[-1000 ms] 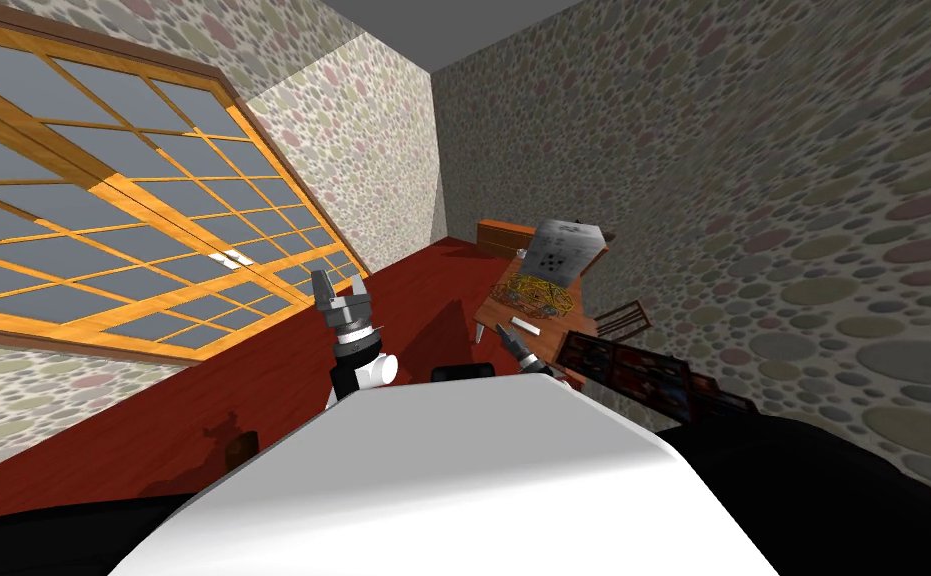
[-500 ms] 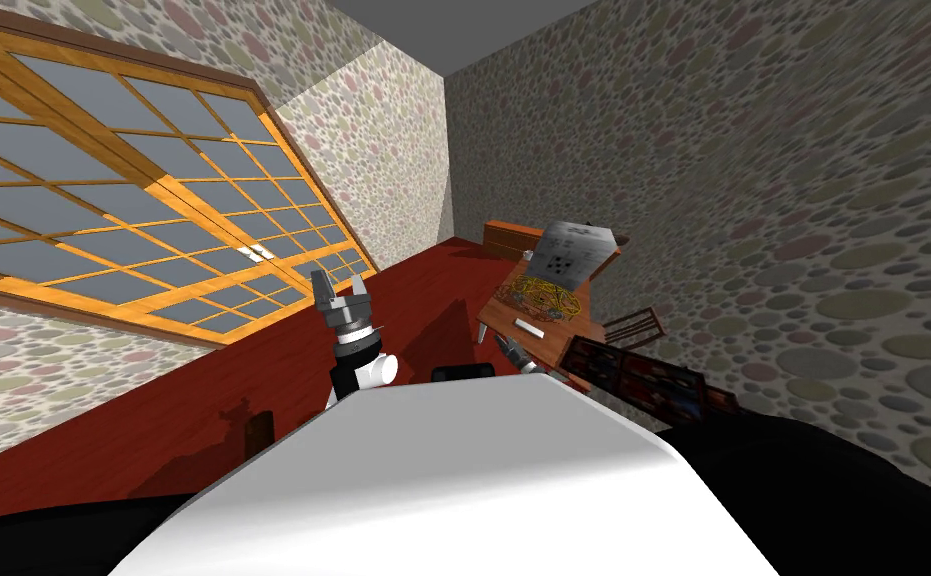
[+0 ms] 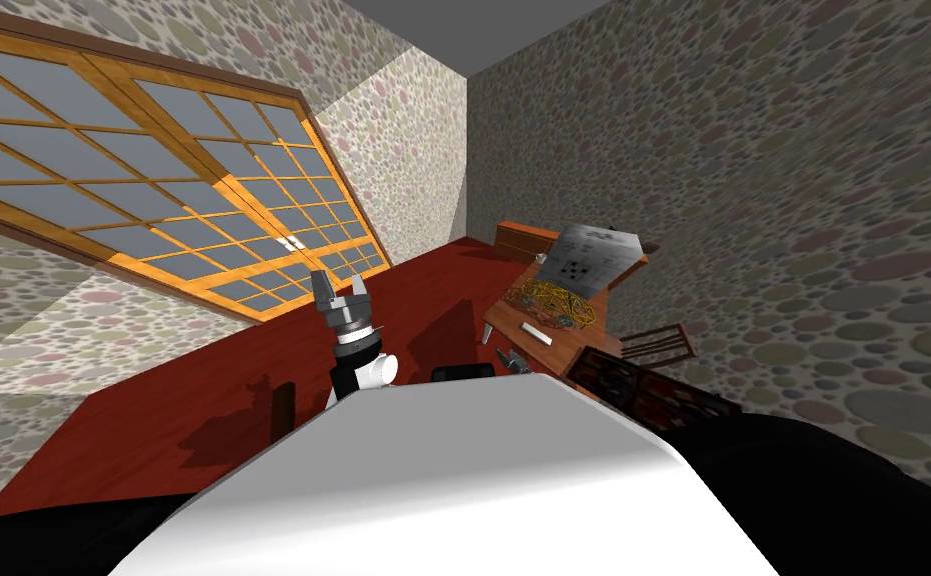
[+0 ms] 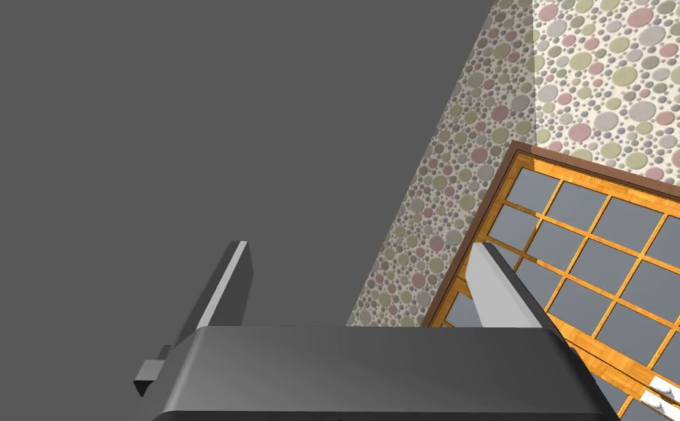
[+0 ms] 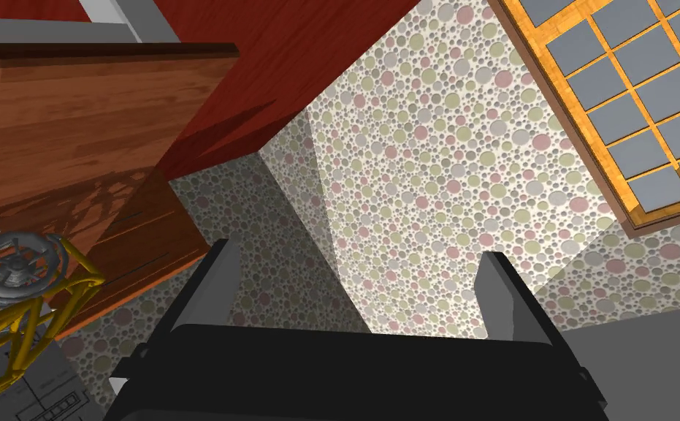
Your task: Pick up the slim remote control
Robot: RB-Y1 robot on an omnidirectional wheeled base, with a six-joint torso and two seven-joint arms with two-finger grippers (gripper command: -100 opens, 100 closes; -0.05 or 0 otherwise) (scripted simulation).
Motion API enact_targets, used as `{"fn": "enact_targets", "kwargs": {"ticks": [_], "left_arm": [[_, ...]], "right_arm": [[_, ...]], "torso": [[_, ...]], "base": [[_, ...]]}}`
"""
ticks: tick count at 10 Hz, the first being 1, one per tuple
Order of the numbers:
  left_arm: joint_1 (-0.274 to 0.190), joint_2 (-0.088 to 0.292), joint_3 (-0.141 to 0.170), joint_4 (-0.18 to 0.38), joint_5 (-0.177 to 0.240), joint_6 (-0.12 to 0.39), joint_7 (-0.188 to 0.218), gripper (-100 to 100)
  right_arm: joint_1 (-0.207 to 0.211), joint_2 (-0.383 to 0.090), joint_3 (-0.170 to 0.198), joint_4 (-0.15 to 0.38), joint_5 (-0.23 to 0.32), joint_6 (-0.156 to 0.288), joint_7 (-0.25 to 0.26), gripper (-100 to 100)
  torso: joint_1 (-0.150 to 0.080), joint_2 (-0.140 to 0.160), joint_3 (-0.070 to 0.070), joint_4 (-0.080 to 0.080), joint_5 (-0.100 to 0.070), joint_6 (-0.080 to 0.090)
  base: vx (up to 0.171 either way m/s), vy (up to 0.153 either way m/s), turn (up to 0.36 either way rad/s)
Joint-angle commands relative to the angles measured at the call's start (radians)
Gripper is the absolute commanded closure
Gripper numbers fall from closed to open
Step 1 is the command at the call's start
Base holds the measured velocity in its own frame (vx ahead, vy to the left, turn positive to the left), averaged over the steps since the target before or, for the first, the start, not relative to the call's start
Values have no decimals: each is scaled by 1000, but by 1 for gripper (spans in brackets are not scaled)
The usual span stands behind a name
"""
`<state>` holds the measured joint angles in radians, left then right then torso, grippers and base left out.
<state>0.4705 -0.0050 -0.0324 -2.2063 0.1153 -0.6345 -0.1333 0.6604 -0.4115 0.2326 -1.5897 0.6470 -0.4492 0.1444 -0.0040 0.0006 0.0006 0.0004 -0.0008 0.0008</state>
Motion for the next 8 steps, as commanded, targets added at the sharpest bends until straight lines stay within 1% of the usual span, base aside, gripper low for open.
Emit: {"fn": "enact_targets", "kwargs": {"ticks": [1,2,3,4,5,6,7,8], "left_arm": [[0,0,0,0,0,0,0,0],[0,0,0,0,0,0,0,0],[0,0,0,0,0,0,0,0],[0,0,0,0,0,0,0,0],[0,0,0,0,0,0,0,0],[0,0,0,0,0,0,0,0],[0,0,0,0,0,0,0,0],[0,0,0,0,0,0,0,0]], "right_arm": [[3,0,0,45,5,-7,4,-100],[-3,-26,13,80,42,-1,-3,-100],[-3,-26,13,99,42,-1,-3,-100],[-3,-26,13,114,42,-1,-3,-100],[-10,-50,25,146,79,5,-10,-100],[-10,-50,25,184,79,5,-10,-100],[-19,-74,37,219,116,11,-18,-100],[-19,-74,37,255,116,11,-18,-100]], "torso": [[0,0,0,0,0,0],[1,0,0,0,0,0],[1,-1,0,0,0,-1],[0,-1,0,0,0,0],[1,-1,-1,0,0,0],[0,-1,-1,0,0,-1],[0,-1,-1,0,0,0],[0,-1,-1,0,0,-1]], "base": [[-9,-11,-26],[-11,-8,265],[-11,-19,175],[-6,-13,-8],[-12,-13,289],[-8,-24,176],[-10,-24,318],[-7,-32,118]]}}
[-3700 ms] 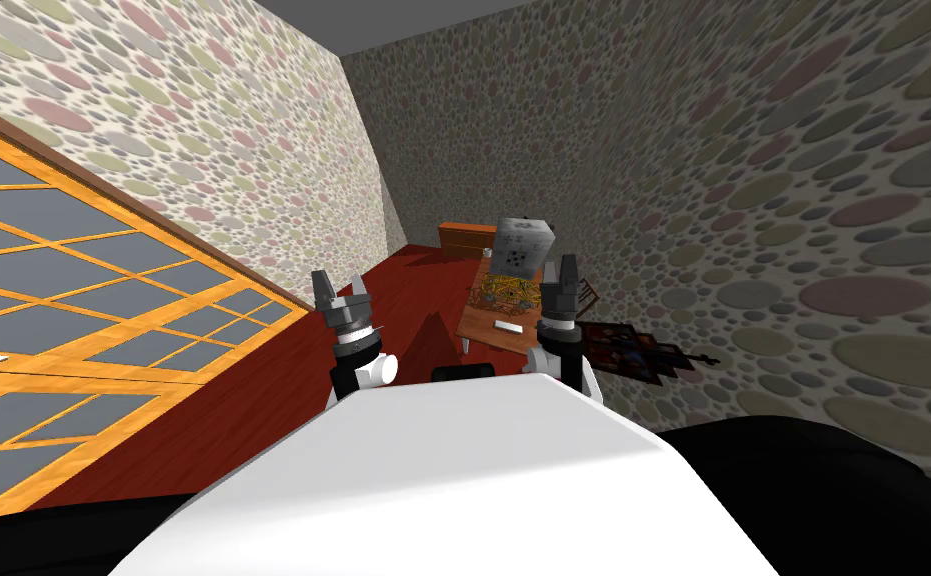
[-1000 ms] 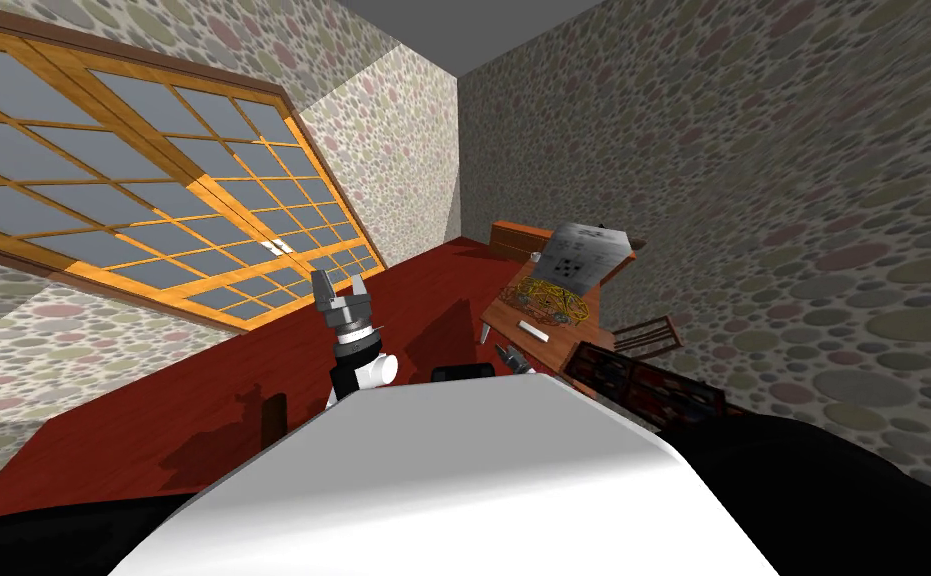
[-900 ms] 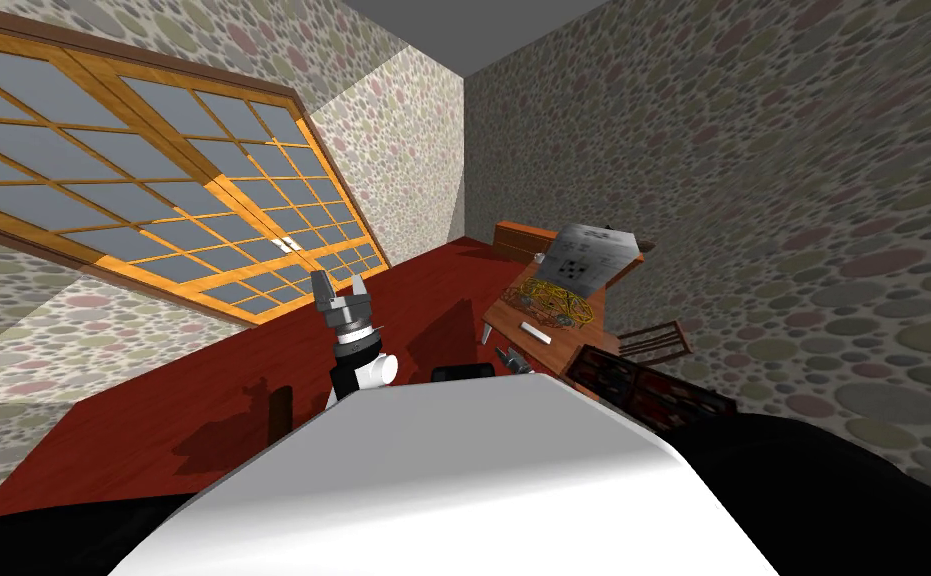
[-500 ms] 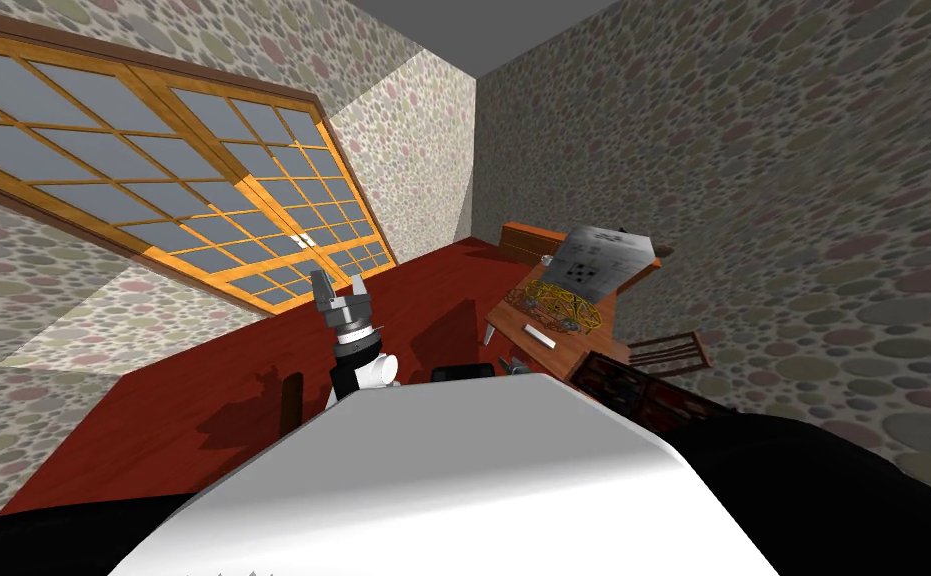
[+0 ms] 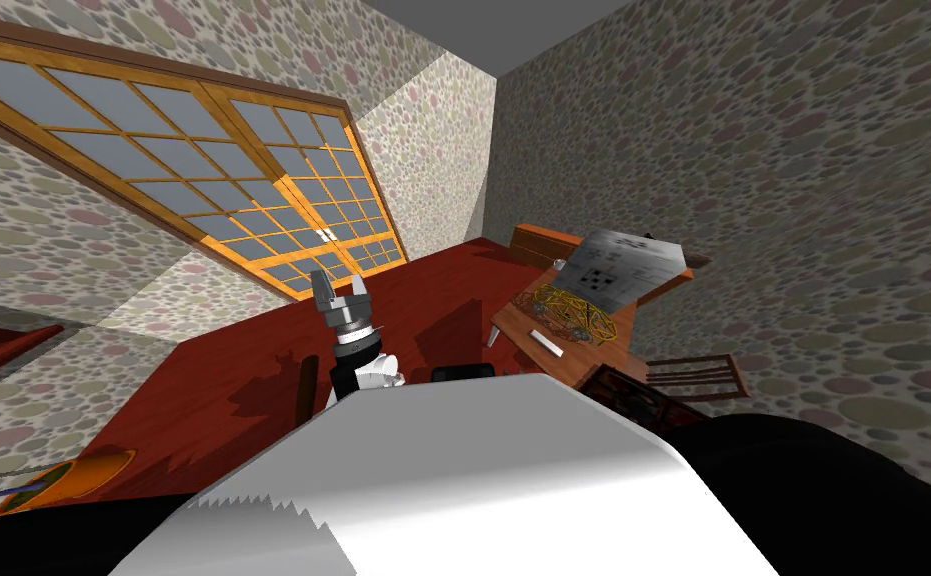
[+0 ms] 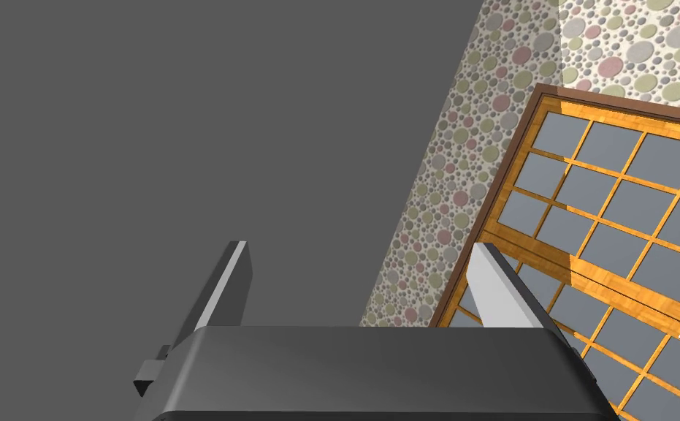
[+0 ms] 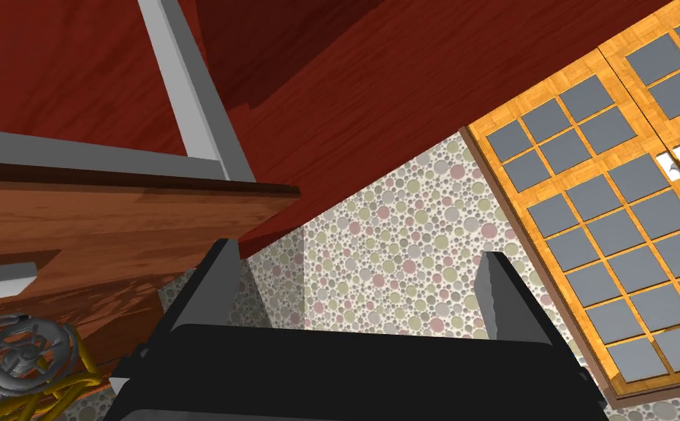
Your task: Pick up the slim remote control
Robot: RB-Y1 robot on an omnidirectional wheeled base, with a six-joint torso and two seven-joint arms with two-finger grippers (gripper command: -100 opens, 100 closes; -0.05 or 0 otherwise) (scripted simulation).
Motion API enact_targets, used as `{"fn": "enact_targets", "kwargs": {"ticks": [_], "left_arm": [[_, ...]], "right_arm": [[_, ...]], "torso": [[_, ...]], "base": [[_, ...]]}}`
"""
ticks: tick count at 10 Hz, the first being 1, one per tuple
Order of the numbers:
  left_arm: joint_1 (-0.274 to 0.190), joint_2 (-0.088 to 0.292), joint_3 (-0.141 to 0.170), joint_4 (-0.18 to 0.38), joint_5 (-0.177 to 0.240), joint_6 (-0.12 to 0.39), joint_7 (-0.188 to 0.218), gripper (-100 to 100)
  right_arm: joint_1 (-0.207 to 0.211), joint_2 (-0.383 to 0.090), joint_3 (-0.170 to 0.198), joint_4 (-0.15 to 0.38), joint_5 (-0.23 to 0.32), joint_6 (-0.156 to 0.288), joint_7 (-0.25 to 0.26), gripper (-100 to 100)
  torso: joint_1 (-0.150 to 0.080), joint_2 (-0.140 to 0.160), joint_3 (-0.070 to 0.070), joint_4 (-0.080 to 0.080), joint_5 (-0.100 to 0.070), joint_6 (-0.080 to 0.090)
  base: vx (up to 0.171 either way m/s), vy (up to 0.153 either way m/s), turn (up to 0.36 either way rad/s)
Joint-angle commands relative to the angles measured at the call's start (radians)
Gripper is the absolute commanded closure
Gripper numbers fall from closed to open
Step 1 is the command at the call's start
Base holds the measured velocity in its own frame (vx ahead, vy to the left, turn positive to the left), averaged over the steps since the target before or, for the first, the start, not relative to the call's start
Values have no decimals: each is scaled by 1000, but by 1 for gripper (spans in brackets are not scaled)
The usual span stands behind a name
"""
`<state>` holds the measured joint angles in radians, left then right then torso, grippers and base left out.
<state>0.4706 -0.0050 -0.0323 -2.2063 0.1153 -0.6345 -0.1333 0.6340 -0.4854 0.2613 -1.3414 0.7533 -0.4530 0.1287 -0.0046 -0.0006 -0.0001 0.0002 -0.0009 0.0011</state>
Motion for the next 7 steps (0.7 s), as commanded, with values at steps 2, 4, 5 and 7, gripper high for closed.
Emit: {"fn": "enact_targets", "kwargs": {"ticks": [2,4,5,7], "left_arm": [[0,0,0,0,0,0,0,0],[0,0,0,0,0,0,0,0],[0,0,0,0,0,0,0,0],[0,0,0,0,0,0,0,0]], "right_arm": [[-4,-24,20,48,45,20,-12,-100],[-4,-24,20,78,45,20,-12,-100],[-17,-46,30,115,79,25,-22,-100],[-17,-46,30,149,79,25,-22,-100]], "torso": [[0,0,0,0,0,-1],[1,0,0,0,0,0],[2,-1,0,0,0,0],[0,-1,0,0,0,0]], "base": [[-10,-31,214],[2,-11,-27],[1,-14,315],[0,-28,69]]}}
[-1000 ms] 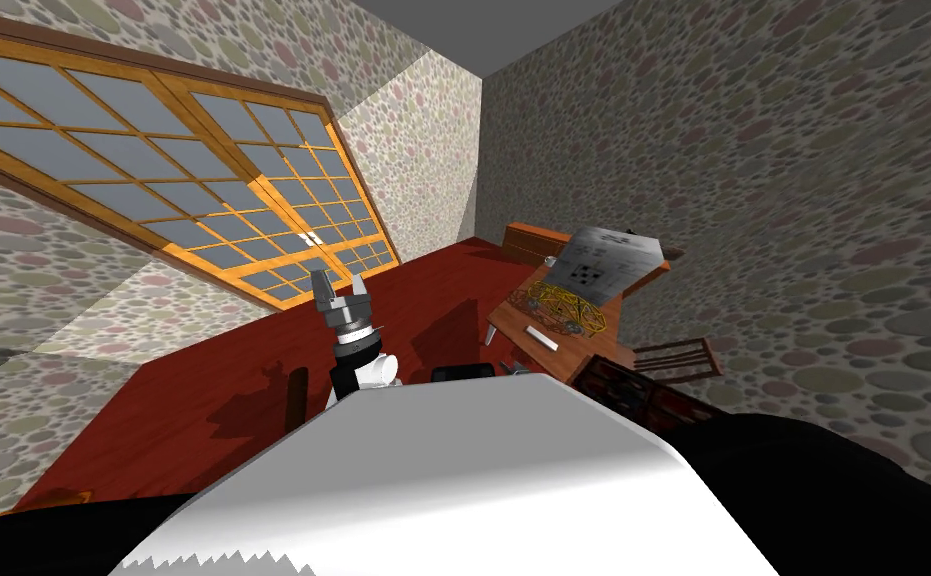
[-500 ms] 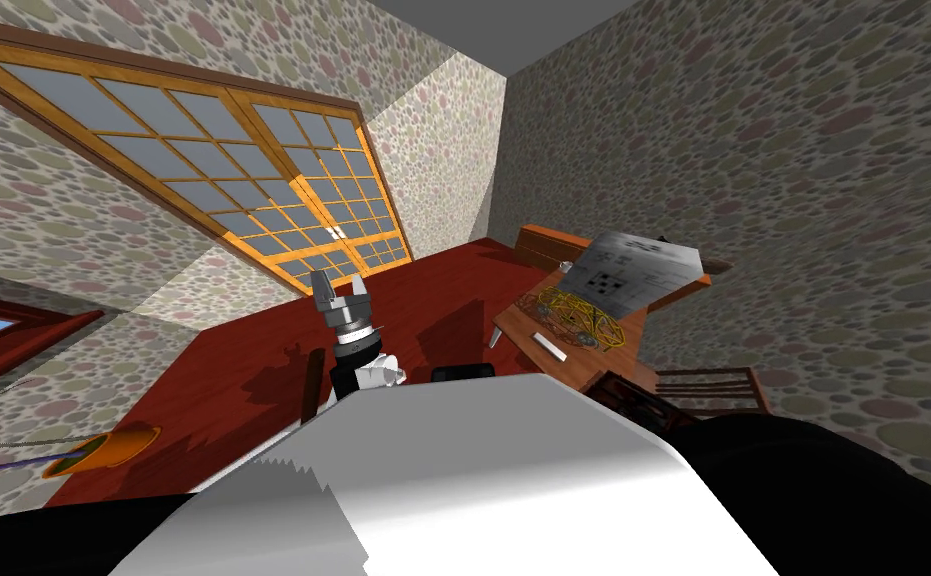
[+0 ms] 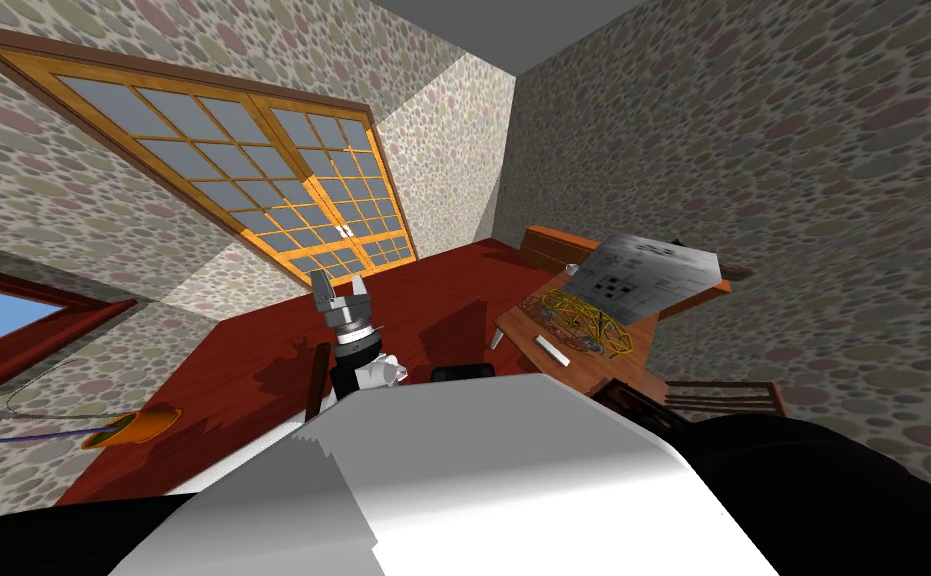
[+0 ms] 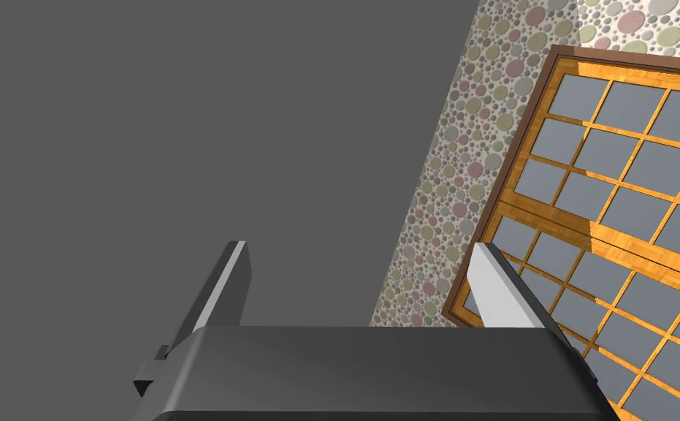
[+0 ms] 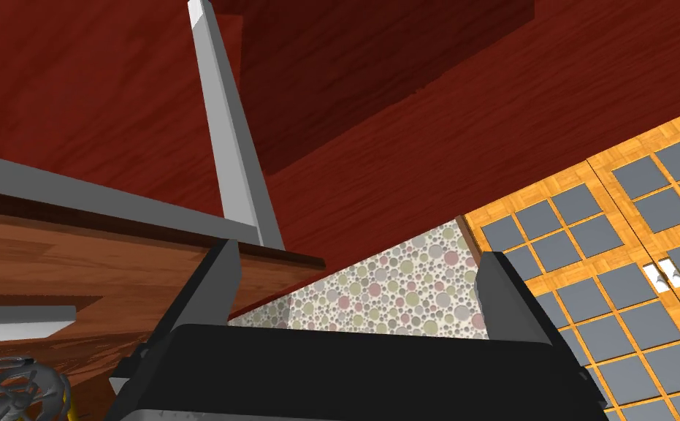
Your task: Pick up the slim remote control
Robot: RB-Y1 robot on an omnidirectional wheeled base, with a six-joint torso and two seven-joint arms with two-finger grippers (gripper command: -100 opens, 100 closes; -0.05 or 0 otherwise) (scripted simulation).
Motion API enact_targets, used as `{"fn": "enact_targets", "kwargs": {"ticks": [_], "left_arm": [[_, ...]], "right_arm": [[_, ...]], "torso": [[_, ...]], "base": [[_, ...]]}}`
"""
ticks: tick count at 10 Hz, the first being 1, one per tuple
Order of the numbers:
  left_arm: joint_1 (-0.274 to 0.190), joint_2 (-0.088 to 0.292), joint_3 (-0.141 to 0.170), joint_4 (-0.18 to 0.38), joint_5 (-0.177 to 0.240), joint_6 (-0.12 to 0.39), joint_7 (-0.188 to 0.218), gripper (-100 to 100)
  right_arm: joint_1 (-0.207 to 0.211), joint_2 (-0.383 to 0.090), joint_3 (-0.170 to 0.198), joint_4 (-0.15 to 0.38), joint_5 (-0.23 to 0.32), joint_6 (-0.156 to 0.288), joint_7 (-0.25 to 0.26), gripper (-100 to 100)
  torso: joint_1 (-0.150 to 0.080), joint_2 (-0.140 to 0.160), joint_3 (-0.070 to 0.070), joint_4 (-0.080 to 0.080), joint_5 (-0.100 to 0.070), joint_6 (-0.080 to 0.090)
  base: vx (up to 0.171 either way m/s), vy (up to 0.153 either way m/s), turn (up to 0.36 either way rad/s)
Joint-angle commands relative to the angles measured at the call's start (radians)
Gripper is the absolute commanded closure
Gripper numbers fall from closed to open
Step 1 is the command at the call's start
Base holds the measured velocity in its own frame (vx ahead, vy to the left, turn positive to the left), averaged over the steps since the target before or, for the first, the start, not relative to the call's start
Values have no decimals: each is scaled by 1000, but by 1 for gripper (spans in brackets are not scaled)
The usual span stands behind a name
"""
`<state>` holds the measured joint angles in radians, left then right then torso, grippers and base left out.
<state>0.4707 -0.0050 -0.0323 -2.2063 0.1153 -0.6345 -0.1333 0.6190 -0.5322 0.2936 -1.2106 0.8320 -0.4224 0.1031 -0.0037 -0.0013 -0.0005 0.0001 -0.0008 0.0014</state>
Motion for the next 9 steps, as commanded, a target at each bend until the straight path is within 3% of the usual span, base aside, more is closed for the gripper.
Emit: {"fn": "enact_targets", "kwargs": {"ticks": [1,5,9], "left_arm": [[0,0,0,0,0,0,0,0],[0,0,0,0,0,0,0,0],[0,0,0,0,0,0,0,0]], "right_arm": [[-17,-20,8,50,34,-2,-7,-100],[-33,-40,18,143,65,2,-18,-100],[-72,-76,36,292,125,5,-42,-100]], "torso": [[0,0,0,0,0,0],[-1,-1,0,0,0,-1],[-3,-1,-1,0,0,-1]], "base": [[-1,-21,274],[3,-29,152],[11,-50,208]]}}
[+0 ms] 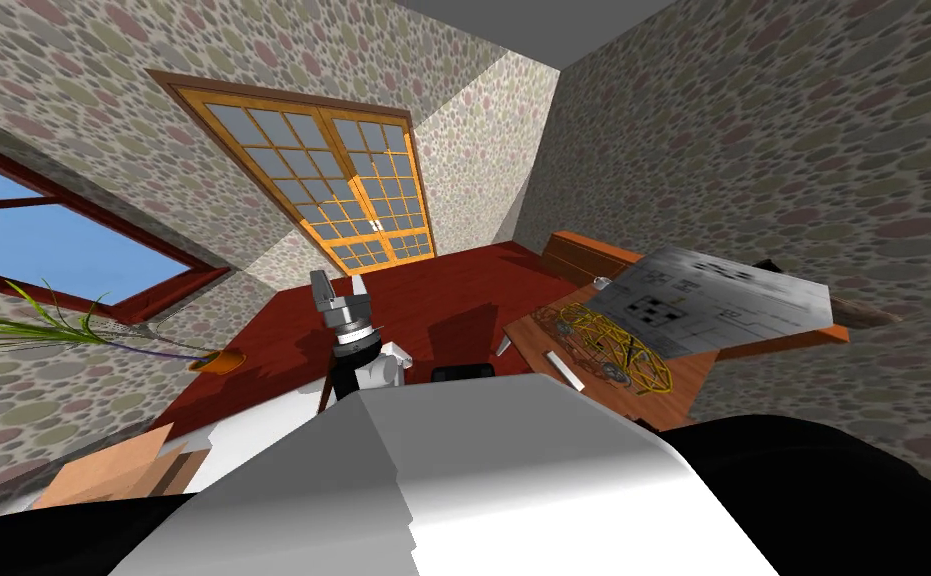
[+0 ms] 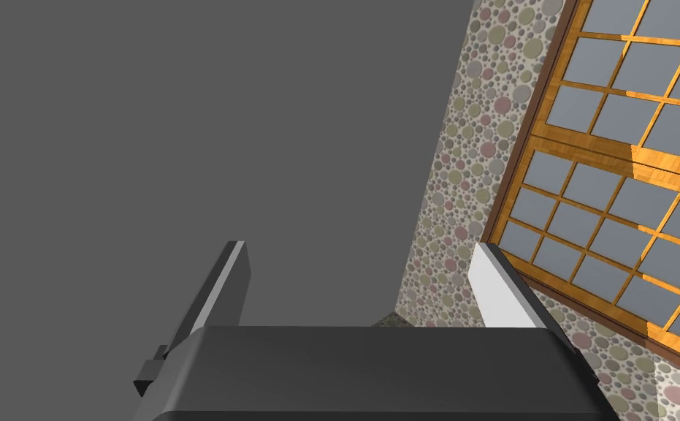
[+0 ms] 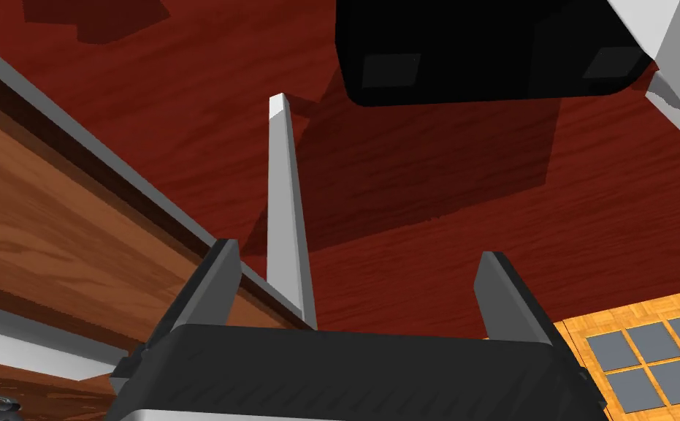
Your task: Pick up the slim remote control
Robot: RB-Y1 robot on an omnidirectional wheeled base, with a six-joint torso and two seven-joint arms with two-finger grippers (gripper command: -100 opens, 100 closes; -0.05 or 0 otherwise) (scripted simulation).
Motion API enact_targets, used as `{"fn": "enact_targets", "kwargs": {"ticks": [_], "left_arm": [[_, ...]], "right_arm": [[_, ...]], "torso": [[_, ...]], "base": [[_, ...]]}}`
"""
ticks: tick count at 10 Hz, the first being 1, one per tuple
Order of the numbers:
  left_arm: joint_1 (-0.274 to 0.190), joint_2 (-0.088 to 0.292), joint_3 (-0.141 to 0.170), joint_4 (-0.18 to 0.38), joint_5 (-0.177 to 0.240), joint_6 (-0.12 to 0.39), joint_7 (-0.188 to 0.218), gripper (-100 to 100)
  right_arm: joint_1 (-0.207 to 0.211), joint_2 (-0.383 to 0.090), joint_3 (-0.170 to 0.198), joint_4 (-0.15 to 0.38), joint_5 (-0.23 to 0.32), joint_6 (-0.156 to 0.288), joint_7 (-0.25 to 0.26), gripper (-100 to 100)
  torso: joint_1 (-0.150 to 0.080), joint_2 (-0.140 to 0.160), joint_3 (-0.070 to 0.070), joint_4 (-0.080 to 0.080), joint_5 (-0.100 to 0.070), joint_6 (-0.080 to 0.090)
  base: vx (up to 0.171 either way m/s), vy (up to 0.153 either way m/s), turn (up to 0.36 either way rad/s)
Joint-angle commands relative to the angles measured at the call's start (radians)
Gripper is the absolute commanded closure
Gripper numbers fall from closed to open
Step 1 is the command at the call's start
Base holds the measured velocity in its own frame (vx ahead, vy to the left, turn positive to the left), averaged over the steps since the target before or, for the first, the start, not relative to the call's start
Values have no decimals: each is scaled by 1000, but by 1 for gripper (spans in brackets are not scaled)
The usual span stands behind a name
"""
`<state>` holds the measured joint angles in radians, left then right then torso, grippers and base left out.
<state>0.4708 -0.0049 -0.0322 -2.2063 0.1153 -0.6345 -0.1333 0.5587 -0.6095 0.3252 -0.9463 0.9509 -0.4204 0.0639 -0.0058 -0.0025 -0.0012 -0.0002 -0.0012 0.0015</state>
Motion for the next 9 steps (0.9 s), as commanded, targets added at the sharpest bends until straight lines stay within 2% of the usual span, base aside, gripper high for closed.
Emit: {"fn": "enact_targets", "kwargs": {"ticks": [1,2,3,4,5,6,8,9], "left_arm": [[0,0,0,0,0,0,0,0],[0,0,0,0,0,0,0,0],[0,0,0,0,0,0,0,0],[0,0,0,0,0,0,0,0],[0,0,0,0,0,0,0,0],[0,0,0,0,0,0,0,0],[0,0,0,0,0,0,0,0],[0,0,0,0,0,0,0,0]], "right_arm": [[-11,2,5,28,6,3,-3,-100],[-33,-13,13,68,33,3,-16,-100],[-33,-13,13,92,33,3,-16,-100],[-55,-26,22,148,59,3,-29,-100],[-55,-26,22,154,59,3,-29,-100],[-79,-37,30,213,82,2,-43,-100],[-79,-37,30,213,82,2,-43,-100],[-103,-46,37,249,104,-1,-57,-100]], "torso": [[0,0,0,0,0,0],[2,0,0,0,0,0],[0,0,0,0,0,-1],[0,0,0,0,0,0],[0,-1,0,0,0,-1],[0,-1,0,0,0,0],[-1,-1,-1,0,0,0],[1,0,0,0,0,0]], "base": [[5,-28,-21],[10,-45,253],[8,-50,157],[12,-53,215],[14,-53,162],[19,-67,241],[10,-47,69],[10,-44,220]]}}
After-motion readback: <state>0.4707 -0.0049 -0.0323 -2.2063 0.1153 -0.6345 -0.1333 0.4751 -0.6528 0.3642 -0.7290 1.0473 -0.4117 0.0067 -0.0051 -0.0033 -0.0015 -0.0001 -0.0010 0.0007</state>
